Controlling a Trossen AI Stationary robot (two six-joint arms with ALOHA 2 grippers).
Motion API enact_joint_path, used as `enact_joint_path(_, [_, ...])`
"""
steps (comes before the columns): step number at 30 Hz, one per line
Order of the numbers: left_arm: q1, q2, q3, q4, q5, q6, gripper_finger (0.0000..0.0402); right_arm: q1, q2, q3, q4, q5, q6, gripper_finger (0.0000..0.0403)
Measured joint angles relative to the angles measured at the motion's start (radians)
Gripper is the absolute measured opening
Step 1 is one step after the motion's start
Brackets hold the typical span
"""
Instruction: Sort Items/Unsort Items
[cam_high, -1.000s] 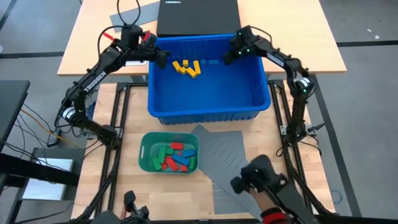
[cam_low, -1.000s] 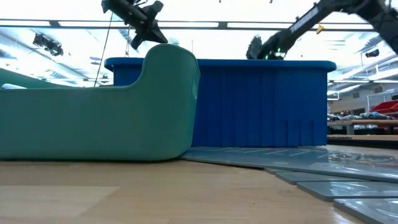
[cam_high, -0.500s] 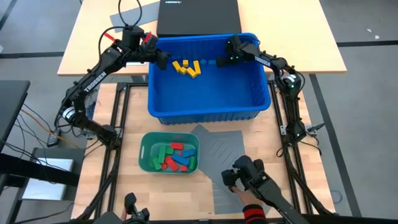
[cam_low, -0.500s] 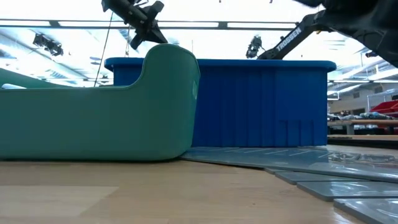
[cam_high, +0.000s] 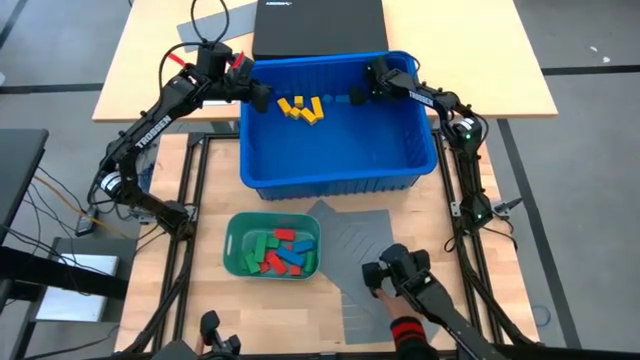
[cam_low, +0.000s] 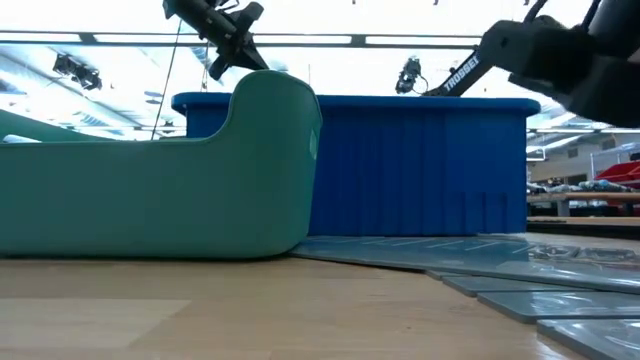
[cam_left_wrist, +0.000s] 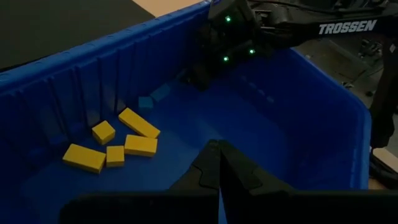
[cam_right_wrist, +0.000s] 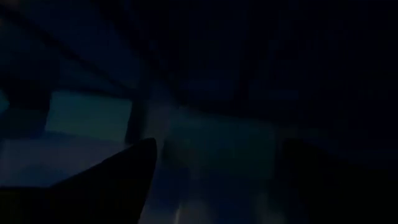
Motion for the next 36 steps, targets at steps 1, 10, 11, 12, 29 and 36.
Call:
enact_joint_path(1, [0.000,0.000,0.000,0.001,-0.001,0.000,0.0005,-0.001,0.006,0.000,0.015,0.002,-0.002,0.0345])
enact_joint_path(10, [0.000,0.000,0.000,-0.007,-0.006,-0.005,0.0005,0.001,0.055,0.002,0.037,-0.031,-0.006,0.0309])
enact_joint_path(11, [0.000,0.000,0.000,-0.008,-0.006,-0.006,0.0005,0.003,0.055,0.002,0.031,-0.030,-0.005,0.0302])
enact_joint_path(12, [0.000,0.000,0.000,-0.010,-0.006,-0.007,0.0005,0.004,0.055,0.003,0.027,-0.021,-0.004,0.0294])
enact_joint_path(29, [-0.001,0.000,0.000,-0.020,0.002,-0.009,0.0005,0.078,-0.162,-0.001,-0.101,-0.096,-0.039,0.0283])
enact_joint_path(36, [-0.001,0.000,0.000,-0.022,0.081,0.022,0.0005,0.229,-0.350,0.000,-0.161,-0.259,0.006,0.0283])
